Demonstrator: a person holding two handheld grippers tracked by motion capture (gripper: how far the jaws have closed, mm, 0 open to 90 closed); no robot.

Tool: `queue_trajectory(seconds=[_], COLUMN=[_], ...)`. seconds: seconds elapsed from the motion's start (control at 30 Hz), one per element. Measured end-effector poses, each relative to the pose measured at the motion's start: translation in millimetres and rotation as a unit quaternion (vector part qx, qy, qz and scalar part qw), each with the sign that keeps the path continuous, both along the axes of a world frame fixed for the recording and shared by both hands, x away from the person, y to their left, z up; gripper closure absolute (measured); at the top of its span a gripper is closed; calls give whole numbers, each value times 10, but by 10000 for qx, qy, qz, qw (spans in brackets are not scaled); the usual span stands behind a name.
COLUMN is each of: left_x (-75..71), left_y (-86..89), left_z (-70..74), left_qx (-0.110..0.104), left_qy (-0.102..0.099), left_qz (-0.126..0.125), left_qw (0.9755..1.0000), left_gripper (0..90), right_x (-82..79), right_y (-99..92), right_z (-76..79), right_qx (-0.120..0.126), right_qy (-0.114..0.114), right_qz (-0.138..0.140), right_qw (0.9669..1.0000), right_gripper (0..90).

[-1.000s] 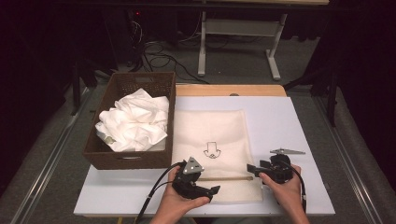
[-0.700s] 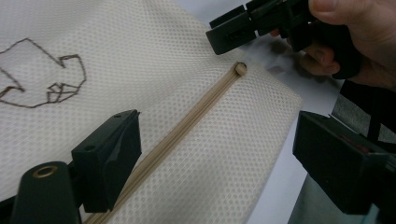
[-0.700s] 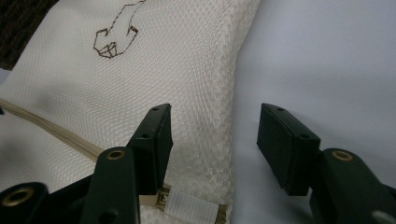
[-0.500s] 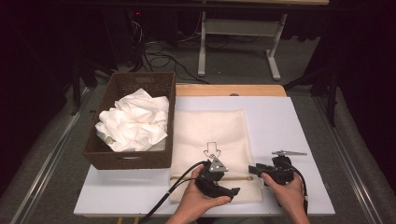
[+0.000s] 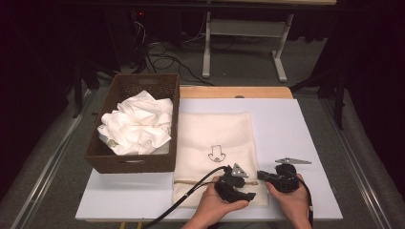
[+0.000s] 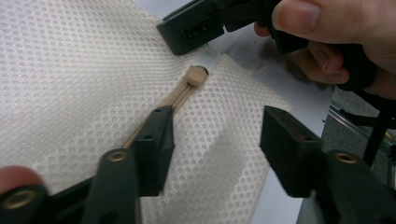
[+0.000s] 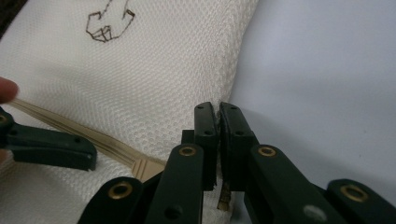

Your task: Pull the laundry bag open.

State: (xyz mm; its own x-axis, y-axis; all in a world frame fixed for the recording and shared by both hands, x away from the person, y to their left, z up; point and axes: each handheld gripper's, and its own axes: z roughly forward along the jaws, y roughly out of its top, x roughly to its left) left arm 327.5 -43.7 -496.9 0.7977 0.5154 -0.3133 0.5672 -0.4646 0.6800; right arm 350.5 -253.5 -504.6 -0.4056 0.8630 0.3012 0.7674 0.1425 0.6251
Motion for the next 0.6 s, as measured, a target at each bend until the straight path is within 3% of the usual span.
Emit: queue_trajectory(seconds=[0.07, 0.1, 0.33, 0.5, 0.6], left_x=[9, 16, 29, 49, 58], left_y=[-1, 1, 39, 63, 56], left_z=[-3, -3, 61, 93, 87], left_qx=[13, -36, -337, -417, -376], left_qy=[16, 63, 78, 108, 187], left_qz=[-40, -24, 141, 293, 368], left_qw=[10000, 10000, 9993, 9986, 9984], left_gripper=[545, 583, 689, 761, 821], right_x=[-22, -48, -120, -168, -178], right_y=[-6, -7, 17, 49, 53], right_z=[42, 97, 217, 254, 270], right_qx=[126, 384, 845, 830, 955], right_qy=[-90, -230, -556, -724, -749], right_qz=[40, 104, 275, 359, 357], right_qw=[9999, 9989, 9945, 9933, 9920], right_gripper=[881, 881, 882, 882, 882])
